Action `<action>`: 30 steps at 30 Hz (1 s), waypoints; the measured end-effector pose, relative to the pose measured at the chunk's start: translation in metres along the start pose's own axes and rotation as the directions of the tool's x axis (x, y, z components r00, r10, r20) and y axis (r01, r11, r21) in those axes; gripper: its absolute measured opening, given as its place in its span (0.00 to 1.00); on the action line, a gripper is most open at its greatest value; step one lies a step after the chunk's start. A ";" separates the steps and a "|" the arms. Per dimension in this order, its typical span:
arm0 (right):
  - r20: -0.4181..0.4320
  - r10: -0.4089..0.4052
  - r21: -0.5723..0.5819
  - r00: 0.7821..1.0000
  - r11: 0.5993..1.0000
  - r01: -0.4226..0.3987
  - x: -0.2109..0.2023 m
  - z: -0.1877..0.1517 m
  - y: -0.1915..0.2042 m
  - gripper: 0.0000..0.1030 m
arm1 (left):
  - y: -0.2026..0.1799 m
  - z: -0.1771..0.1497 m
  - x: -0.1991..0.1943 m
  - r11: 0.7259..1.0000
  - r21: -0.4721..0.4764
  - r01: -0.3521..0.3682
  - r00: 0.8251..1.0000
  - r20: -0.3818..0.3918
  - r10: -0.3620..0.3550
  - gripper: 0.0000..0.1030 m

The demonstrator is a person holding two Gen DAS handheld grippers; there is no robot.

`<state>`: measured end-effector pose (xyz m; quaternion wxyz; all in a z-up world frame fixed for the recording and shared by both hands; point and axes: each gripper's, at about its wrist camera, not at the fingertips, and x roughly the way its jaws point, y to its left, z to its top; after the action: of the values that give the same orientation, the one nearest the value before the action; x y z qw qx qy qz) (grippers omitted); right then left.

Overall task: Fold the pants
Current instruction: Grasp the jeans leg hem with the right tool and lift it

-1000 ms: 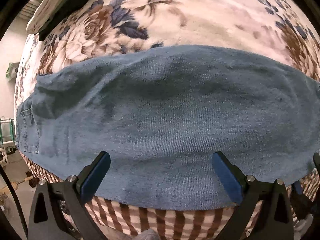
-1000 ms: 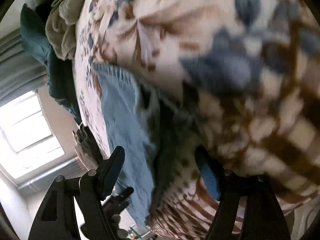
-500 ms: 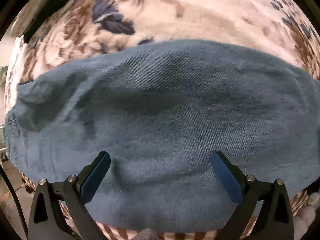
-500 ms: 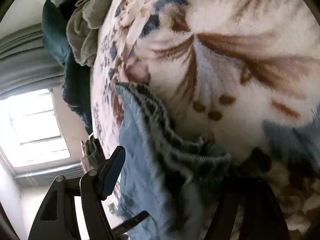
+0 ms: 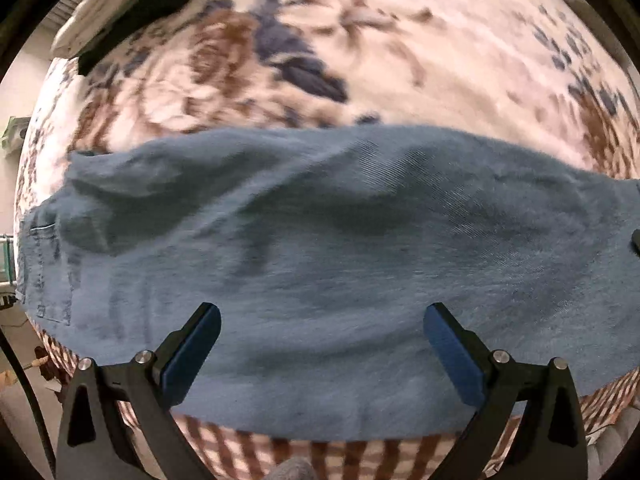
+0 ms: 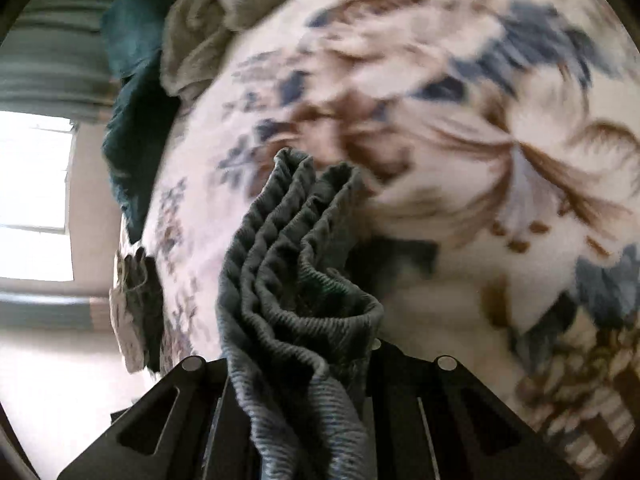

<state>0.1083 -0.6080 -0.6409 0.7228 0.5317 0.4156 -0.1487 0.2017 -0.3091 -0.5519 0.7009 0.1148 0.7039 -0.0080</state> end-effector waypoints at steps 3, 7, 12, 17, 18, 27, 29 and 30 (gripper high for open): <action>0.007 0.019 -0.081 1.000 0.997 -0.019 -0.013 -0.015 0.035 0.11 | 0.020 0.000 -0.015 1.000 -0.015 0.014 1.000 0.026 -0.013 1.00; -0.007 0.048 -0.181 0.999 0.982 -0.049 -0.020 -0.047 0.088 0.11 | 0.060 -0.002 -0.028 0.999 -0.038 0.027 0.998 0.049 -0.026 1.00; -0.068 0.044 -0.245 0.997 0.968 -0.059 -0.003 -0.099 0.135 0.11 | 0.127 -0.014 -0.031 0.991 -0.134 0.015 0.998 0.064 -0.006 1.00; -0.154 0.012 -0.312 0.988 0.948 -0.060 0.038 -0.163 0.169 0.11 | 0.222 -0.028 -0.025 0.959 -0.282 -0.004 0.999 0.039 0.015 1.00; -0.178 0.003 -0.336 0.984 0.940 -0.064 0.050 -0.179 0.177 0.11 | 0.237 -0.030 -0.023 0.953 -0.304 -0.010 0.999 0.032 0.021 1.00; -0.231 -0.236 -0.625 0.944 0.779 0.042 0.145 -0.306 0.205 0.16 | 0.321 -0.046 0.014 0.909 -0.406 -0.087 0.996 -0.034 0.081 1.00; -0.227 -0.312 -0.669 0.923 0.738 0.085 0.159 -0.314 0.210 0.30 | 0.329 -0.048 0.015 0.904 -0.419 -0.083 0.997 -0.035 0.075 1.00; -0.245 -0.317 -0.677 0.916 0.733 0.072 0.161 -0.314 0.214 0.39 | 0.330 -0.048 0.014 0.904 -0.419 -0.080 0.997 -0.033 0.073 1.00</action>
<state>0.2083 -0.2078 -0.6529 0.7583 0.2151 0.6148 0.0255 0.2112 0.0223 -0.5156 0.7031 -0.0110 0.6898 0.1722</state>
